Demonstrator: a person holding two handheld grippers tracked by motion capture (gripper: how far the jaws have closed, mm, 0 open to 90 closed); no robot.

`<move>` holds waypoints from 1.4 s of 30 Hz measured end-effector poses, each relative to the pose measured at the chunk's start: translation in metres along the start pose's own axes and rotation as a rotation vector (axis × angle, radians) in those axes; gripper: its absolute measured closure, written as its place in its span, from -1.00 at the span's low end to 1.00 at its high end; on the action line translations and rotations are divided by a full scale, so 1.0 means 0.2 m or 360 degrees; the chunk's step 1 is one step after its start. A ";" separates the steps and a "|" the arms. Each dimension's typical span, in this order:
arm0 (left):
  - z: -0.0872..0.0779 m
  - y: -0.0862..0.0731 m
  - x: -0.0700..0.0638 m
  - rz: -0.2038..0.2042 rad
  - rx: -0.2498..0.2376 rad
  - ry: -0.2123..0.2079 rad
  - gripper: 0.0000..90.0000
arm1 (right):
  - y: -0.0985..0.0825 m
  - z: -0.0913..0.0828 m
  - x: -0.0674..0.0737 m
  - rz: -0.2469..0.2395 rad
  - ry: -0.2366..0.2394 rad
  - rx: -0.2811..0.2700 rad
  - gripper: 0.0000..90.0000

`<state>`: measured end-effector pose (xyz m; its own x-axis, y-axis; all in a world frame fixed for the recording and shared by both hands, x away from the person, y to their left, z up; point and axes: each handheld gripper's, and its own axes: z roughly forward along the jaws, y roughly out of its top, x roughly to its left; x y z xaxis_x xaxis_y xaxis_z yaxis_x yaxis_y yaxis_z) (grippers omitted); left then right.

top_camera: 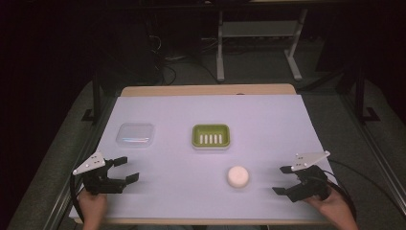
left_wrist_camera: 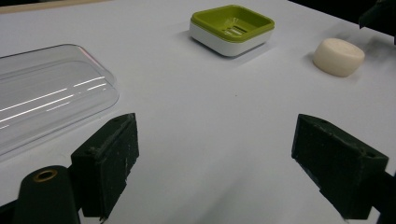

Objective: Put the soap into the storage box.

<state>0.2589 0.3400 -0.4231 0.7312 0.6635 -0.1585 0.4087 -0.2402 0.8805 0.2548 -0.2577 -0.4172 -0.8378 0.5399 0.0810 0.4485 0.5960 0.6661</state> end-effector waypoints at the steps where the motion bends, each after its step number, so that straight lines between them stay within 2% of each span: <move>1: 0.00 0.00 0.00 0.0000 0.0000 0.0000 -0.68 | 0.00 0.00 0.00 0.0000 0.0000 0.0000 -0.53; 16: 0.00 0.00 0.00 0.0007 0.0010 -0.0003 -0.68 | 0.06 0.02 0.04 -0.0057 0.0034 -0.0002 -0.55; 23: 0.00 0.00 0.00 0.0005 0.0005 -0.0004 -0.68 | 0.07 0.03 0.04 -0.0040 0.0046 0.0000 -0.57; 39: 0.00 0.00 -0.01 0.0003 0.0008 0.0007 -0.68 | 0.14 0.03 0.06 -0.0072 0.0071 0.0014 -0.61; 42: 0.00 0.00 -0.01 0.0005 0.0009 0.0006 -0.68 | 0.18 0.04 0.07 -0.0089 0.0085 0.0022 -0.63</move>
<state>0.2580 0.3390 -0.4233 0.7304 0.6654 -0.1539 0.4095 -0.2464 0.8784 0.2616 -0.2245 -0.3981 -0.8768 0.4735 0.0838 0.4048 0.6327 0.6602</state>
